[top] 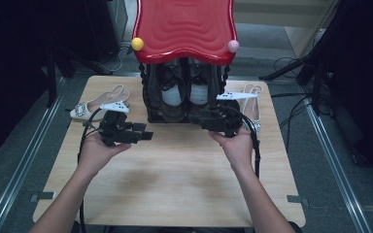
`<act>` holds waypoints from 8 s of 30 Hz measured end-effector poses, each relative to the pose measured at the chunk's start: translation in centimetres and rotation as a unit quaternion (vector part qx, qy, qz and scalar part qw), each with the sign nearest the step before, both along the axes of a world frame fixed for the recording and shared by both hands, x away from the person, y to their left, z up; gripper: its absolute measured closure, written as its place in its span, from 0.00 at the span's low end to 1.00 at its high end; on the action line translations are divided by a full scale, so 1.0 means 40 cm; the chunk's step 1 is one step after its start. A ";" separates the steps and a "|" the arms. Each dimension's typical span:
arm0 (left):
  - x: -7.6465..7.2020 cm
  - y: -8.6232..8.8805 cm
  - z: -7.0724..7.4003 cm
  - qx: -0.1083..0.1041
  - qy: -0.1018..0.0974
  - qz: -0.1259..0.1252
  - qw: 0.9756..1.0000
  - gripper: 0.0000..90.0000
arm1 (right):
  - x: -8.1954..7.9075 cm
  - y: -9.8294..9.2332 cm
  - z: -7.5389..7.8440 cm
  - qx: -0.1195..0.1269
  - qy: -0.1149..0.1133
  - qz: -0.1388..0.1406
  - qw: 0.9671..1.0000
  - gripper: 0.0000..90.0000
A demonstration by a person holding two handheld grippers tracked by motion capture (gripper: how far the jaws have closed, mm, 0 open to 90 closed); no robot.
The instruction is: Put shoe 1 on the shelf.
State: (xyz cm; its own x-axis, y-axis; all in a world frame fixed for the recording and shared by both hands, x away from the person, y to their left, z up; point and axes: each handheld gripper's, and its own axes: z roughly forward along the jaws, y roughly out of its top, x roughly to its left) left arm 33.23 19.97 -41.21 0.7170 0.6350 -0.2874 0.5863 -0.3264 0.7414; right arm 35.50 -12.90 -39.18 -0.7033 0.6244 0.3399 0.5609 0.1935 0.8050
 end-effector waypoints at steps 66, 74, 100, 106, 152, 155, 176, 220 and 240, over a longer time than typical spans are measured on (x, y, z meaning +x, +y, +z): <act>0.406 -0.273 0.439 0.031 -0.072 -0.043 0.996 1.00 | 0.092 -0.015 -0.091 0.021 0.014 -0.008 1.000 1.00; 0.405 -0.272 0.438 0.034 -0.075 -0.045 0.996 1.00 | 0.100 -0.015 -0.089 0.019 0.007 -0.018 1.000 1.00; 0.407 -0.271 0.436 0.022 -0.067 -0.041 0.997 0.99 | 0.154 -0.050 -0.104 -0.010 -0.017 -0.104 0.994 1.00; 0.408 -0.269 0.436 0.023 -0.067 -0.044 0.997 0.99 | 0.131 -0.071 -0.087 0.040 -0.008 -0.076 0.996 1.00; 0.415 -0.262 0.432 0.007 -0.054 -0.045 0.997 0.98 | 0.092 0.154 -0.074 -0.004 -0.038 0.018 0.999 1.00; 0.414 -0.262 0.432 0.006 -0.055 -0.044 0.998 0.98 | 0.116 0.165 -0.073 0.010 -0.033 0.008 0.999 1.00; 0.405 -0.256 0.432 -0.004 -0.055 -0.040 0.998 0.90 | 0.182 0.213 -0.078 0.030 0.012 -0.005 0.999 1.00; 0.160 -0.144 0.341 0.025 -0.066 -0.046 0.996 0.43 | -0.013 -0.031 -0.129 0.016 -0.016 0.028 0.999 0.54; 0.105 -0.108 0.165 0.008 -0.034 -0.050 0.998 0.42 | -0.048 -0.090 -0.202 -0.008 0.004 0.019 1.000 0.51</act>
State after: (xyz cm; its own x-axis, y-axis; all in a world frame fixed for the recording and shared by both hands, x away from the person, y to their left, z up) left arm 37.44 15.65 -34.63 0.7949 0.5633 -0.2255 0.4981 -0.3936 0.7727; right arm 33.56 -16.52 -47.24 -0.7237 0.6030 0.3357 0.5593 0.2275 0.7971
